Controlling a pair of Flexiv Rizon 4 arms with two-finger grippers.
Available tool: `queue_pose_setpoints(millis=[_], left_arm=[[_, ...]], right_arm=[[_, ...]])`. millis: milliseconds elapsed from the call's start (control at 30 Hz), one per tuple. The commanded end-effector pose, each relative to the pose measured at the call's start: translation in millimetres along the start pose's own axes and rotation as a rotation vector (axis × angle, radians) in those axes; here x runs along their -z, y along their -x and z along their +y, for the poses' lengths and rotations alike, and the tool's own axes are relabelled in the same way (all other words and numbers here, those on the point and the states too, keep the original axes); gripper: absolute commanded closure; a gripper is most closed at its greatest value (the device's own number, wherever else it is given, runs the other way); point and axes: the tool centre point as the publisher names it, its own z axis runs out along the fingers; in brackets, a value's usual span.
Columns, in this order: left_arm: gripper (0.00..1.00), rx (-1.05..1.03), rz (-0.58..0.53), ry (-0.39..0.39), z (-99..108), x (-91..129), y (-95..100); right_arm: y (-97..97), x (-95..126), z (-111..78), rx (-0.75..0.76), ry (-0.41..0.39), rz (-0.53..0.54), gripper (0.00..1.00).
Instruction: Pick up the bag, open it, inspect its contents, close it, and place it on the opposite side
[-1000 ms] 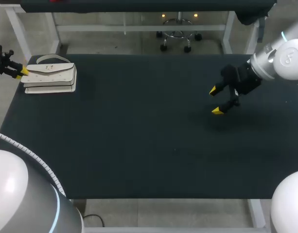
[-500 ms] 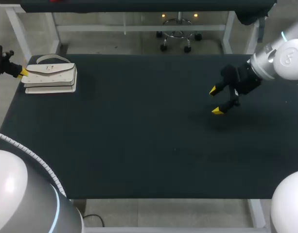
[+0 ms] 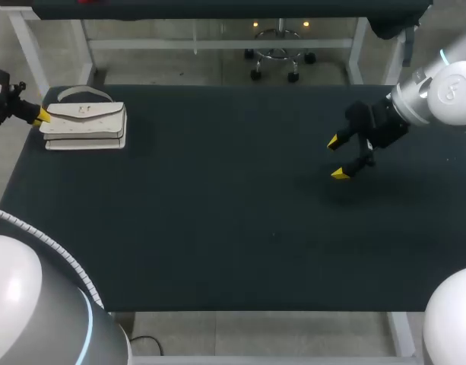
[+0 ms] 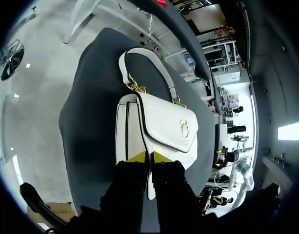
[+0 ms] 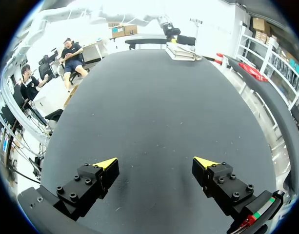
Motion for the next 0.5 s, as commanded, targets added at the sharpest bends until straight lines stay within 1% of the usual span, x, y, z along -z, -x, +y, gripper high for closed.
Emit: queue_pose_setpoints(millis=[33, 200, 267, 433, 500], left_arm=[[1.0, -0.008, 0.015, 0.138, 1.8, -8.8, -2.5], [1.0, -0.016, 0.044, 0.146, 16.1, -23.5, -14.6], [1.0, -0.019, 0.023, 0.139, 22.2, -30.6, -21.8], [1.0, -0.025, 0.064, 0.097, 33.9, -36.6, -32.8], [1.0, -0.027, 0.059, 0.096, 35.9, -37.2, -34.5]], right_arm=[[-0.1, -0.3, -0.3, 0.001, 0.001, -0.001, 0.0], [-0.1, -0.3, -0.3, 0.001, 0.001, -0.001, 0.0], [-0.1, -0.3, -0.3, 0.001, 0.001, -0.001, 0.0], [-0.1, -0.3, -0.3, 0.001, 0.001, -0.001, 0.0], [-0.1, -0.3, -0.3, 0.001, 0.001, -0.001, 0.0]])
